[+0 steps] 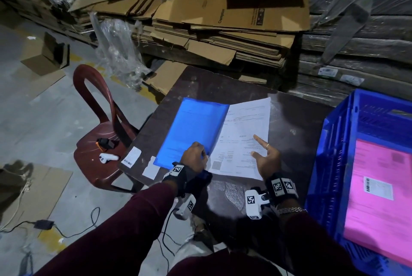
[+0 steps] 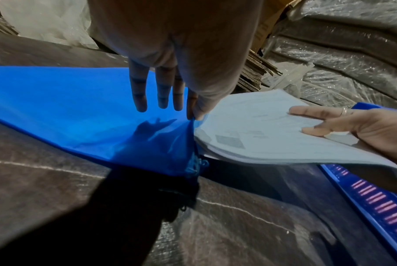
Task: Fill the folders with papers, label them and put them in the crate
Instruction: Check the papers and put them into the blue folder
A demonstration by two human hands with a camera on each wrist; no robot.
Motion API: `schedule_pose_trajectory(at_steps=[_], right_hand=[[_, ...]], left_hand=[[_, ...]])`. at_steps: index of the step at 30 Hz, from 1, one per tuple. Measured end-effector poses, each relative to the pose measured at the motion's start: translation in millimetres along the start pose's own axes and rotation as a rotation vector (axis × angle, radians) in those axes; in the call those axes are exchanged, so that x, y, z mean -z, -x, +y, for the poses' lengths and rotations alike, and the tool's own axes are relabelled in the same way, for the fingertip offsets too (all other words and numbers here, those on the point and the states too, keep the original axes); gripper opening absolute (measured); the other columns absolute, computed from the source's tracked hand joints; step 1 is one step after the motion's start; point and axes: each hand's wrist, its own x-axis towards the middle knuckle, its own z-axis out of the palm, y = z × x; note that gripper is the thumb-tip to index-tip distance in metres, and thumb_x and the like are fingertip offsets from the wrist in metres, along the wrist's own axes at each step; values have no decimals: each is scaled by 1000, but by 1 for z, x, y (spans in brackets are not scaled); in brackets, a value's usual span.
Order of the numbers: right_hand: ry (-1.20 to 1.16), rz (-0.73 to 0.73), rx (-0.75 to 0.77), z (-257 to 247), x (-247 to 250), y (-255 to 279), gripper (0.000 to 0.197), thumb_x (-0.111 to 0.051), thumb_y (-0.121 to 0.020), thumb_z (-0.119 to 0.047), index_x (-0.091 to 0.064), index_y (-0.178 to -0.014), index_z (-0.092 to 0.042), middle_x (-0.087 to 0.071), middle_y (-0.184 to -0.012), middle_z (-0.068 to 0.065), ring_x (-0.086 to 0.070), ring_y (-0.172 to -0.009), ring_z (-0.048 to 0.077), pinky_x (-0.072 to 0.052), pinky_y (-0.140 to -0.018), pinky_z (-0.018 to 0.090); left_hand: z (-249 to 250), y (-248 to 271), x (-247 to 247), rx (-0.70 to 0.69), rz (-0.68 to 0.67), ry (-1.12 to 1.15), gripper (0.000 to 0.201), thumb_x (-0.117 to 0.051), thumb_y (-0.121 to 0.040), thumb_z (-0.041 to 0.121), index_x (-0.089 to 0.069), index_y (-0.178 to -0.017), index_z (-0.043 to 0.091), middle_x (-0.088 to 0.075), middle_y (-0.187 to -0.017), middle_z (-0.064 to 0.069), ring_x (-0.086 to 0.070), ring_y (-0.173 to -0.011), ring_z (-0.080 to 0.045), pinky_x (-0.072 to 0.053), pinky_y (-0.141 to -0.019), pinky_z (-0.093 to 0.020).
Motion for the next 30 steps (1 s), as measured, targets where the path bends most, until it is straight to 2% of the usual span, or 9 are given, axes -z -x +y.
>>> schedule_pose_trajectory(at_steps=[5,8,15,19,22,25,26,29,30], right_hand=[[-20,46,11,0,-11,0,56,-64,-80,15,-67,-125,-18,-65,-128,2,-63,-116,14,-49,-103,34],[-56,75,23,-1,-20,4,58,-68,-77,16,-69,-122,-20,-66,-126,0,-64,-115,14,-50,-101,29],[-81,72,5,6,-7,0,58,-65,-79,15,-69,-123,-24,-65,-128,-4,-62,-118,11,-48,-105,37],[-39,60,43,5,-5,2,57,-63,-80,15,-69,-122,-22,-65,-129,-2,-60,-120,7,-45,-107,29],[-32,67,53,6,-2,6,53,-64,-81,14,-69,-122,-18,-65,-127,-3,-61,-118,7,-47,-104,26],[-67,10,46,9,-2,9,54,-67,-78,17,-67,-125,-11,-65,-125,-1,-63,-109,-1,-49,-94,14],[-64,-30,21,12,-2,9,58,-70,-76,17,-65,-127,-11,-65,-125,-2,-63,-108,-5,-49,-92,14],[-68,-121,-73,23,0,9,74,-72,-67,21,-63,-131,-15,-62,-131,-3,-61,-115,5,-51,-96,21],[-69,-116,-83,23,1,9,76,-69,-65,24,-63,-130,-14,-61,-132,-1,-60,-116,7,-50,-94,17]], left_hand=[[-4,-3,4,-32,-3,-6,11,-66,-83,14,-59,-79,7,-58,-98,-9,-60,-85,-30,-38,-67,-30],[0,-5,4,-43,-14,-18,9,-64,-85,13,-59,-80,8,-57,-101,-8,-61,-87,-28,-42,-70,-32],[-2,-3,-2,6,-37,-41,11,-64,-87,20,-58,-83,11,-53,-103,-7,-61,-88,-31,-48,-74,-38],[-1,-1,-3,27,-19,-62,13,-64,-87,20,-55,-81,13,-53,-101,-7,-61,-85,-33,-50,-74,-43],[-2,0,-1,12,-28,-59,13,-63,-87,20,-55,-80,13,-54,-100,-8,-60,-85,-33,-48,-73,-42],[-4,1,-3,7,-21,-34,11,-63,-87,18,-56,-80,12,-55,-99,-9,-60,-85,-33,-46,-72,-39],[-5,1,-4,1,-23,-24,10,-63,-87,16,-57,-80,11,-55,-98,-10,-60,-85,-34,-46,-72,-38],[-6,1,-5,-17,-44,-20,8,-60,-88,14,-56,-82,10,-55,-97,-10,-60,-86,-35,-45,-71,-38],[-5,2,-4,-20,-48,-28,9,-60,-89,16,-56,-83,11,-55,-97,-10,-60,-85,-35,-45,-71,-39]])
